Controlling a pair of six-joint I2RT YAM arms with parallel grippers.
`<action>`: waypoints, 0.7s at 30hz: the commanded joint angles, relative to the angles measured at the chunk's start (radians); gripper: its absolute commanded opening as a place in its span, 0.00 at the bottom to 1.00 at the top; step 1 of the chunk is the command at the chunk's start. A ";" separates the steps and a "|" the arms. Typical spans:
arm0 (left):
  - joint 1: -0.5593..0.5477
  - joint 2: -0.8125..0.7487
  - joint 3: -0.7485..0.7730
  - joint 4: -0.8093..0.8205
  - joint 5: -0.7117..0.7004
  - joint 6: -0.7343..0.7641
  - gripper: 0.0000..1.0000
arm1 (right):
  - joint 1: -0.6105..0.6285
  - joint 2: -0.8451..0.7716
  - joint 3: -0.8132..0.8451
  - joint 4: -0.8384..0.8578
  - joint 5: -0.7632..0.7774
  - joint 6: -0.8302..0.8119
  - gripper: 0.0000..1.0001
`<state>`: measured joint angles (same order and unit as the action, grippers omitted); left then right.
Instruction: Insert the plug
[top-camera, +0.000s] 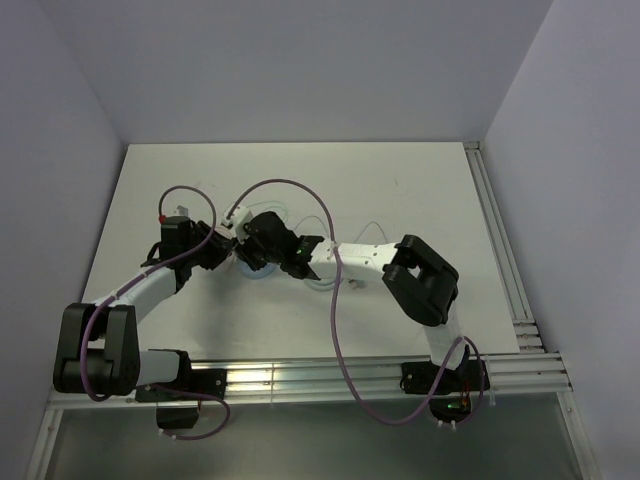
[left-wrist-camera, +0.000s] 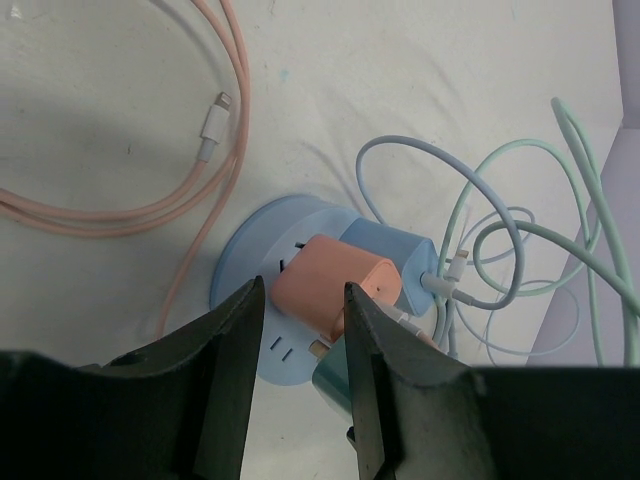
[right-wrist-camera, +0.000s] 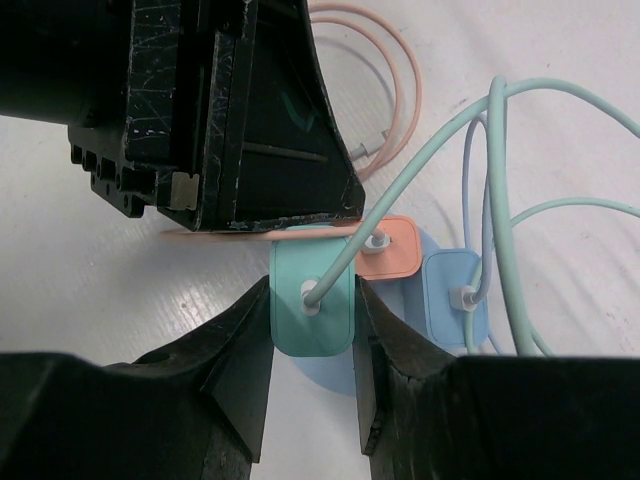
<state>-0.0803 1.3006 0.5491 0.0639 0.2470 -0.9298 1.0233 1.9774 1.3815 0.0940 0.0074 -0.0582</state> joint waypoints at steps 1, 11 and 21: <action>0.002 0.008 -0.005 0.001 -0.008 0.009 0.43 | 0.006 0.034 -0.015 0.003 -0.027 -0.025 0.00; 0.002 0.012 0.003 -0.006 -0.008 0.013 0.43 | 0.006 -0.020 -0.104 0.050 -0.055 -0.002 0.00; 0.002 0.006 0.011 -0.019 -0.018 0.017 0.43 | 0.006 -0.029 -0.082 -0.032 -0.041 0.003 0.00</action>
<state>-0.0772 1.3094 0.5491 0.0525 0.2306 -0.9287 1.0233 1.9621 1.2995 0.1352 -0.0418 -0.0647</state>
